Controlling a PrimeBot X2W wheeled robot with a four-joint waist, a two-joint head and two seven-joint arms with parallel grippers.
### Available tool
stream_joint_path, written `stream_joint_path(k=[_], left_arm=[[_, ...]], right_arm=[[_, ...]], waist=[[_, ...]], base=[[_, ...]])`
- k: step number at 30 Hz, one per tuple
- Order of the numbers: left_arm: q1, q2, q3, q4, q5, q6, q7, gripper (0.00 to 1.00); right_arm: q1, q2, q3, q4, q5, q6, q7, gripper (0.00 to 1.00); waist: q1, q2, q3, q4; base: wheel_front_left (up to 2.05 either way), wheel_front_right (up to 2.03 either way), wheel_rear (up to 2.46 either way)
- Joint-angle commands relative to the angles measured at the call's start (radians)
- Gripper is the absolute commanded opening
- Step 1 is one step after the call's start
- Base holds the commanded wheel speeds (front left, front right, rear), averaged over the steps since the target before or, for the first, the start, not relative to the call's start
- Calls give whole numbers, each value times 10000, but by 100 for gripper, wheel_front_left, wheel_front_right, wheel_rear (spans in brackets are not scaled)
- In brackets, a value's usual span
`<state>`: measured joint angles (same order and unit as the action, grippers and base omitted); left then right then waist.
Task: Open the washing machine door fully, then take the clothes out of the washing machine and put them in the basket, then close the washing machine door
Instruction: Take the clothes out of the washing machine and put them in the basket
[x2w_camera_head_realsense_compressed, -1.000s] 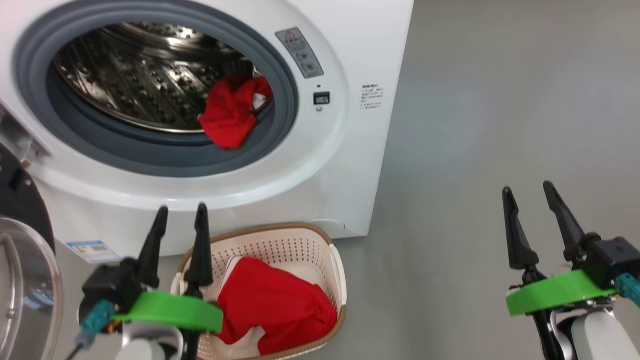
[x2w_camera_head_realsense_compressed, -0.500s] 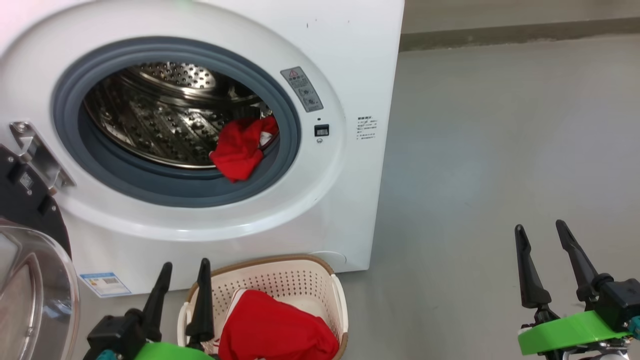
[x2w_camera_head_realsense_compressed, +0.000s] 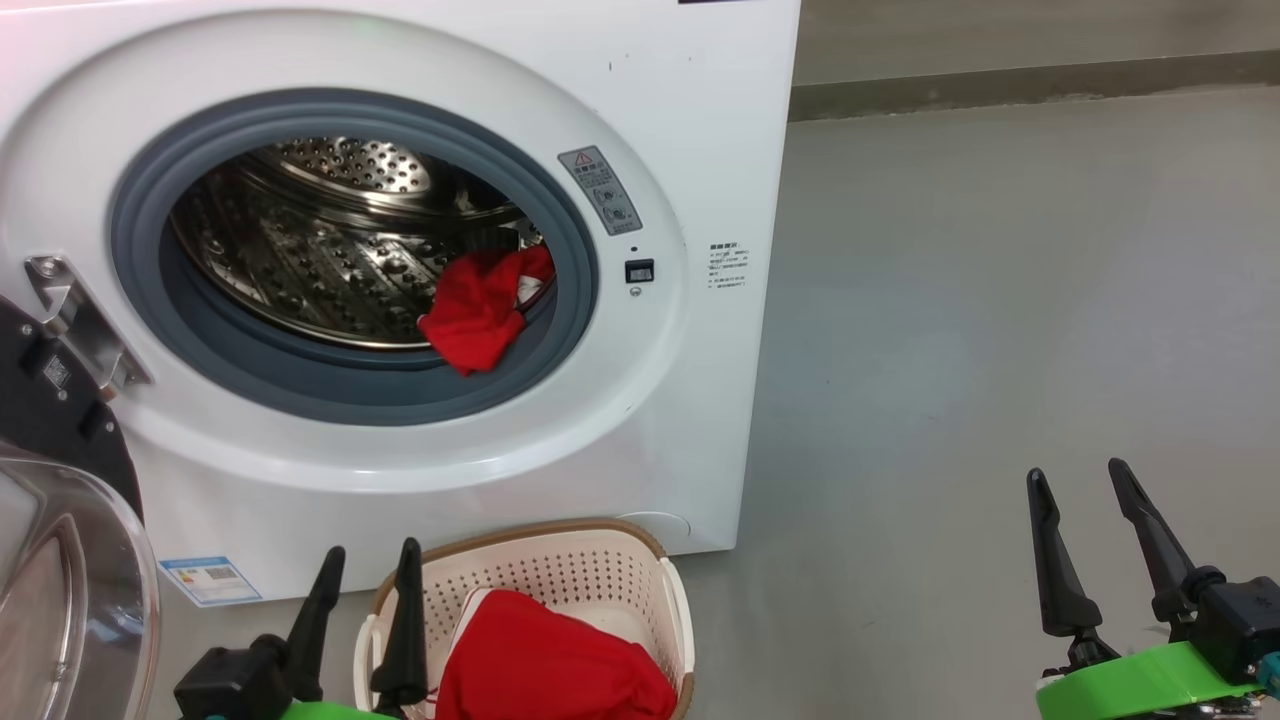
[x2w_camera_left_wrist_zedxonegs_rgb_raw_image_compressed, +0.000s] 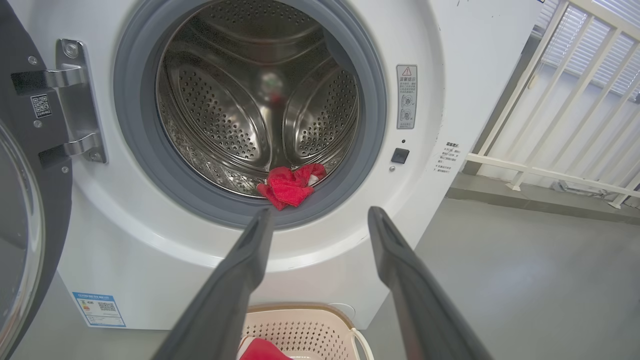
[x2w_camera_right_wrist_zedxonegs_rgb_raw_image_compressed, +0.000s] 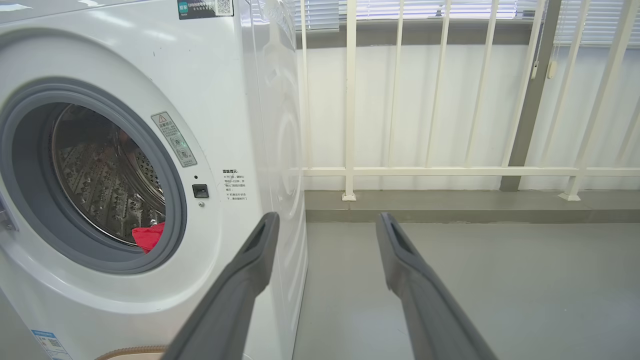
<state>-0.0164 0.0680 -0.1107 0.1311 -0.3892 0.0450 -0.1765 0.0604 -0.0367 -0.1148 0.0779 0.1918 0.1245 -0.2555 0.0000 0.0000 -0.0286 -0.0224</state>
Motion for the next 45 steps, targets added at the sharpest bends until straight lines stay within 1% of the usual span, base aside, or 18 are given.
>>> stream_joint_path(k=[1, 15, 26, 33, 45], left_arm=[[-74, 151, 281, -318, -47, 88, 8, 100], [-141, 163, 288, -439, -267, 167, 6, 100], [-971, 107, 198, -225, -394, 163, -121, 100], [-1753, 78, 33, 103, -342, 114, -249, 100], [-3802, 193, -24, 680, -106, 49, -504, 100]], right_arm=[[-135, -135, 245, -277, 90, 62, -63, 100], [-180, -135, 337, -161, 183, 62, -63, 100], [-452, -135, 462, -234, 178, 62, -63, 100], [-720, -135, 619, -290, 117, 62, -63, 100], [-1551, -135, 795, -786, 2, 62, -63, 100]], waist=[[0, 0, 13, 6], [0, 0, 258, 105], [0, 0, 920, 235], [0, 0, 1631, 246], [0, 0, 3209, 140]], base=[[0, 0, 0], [0, 0, 0], [0, 0, 0], [0, 0, 0], [0, 0, 0]])
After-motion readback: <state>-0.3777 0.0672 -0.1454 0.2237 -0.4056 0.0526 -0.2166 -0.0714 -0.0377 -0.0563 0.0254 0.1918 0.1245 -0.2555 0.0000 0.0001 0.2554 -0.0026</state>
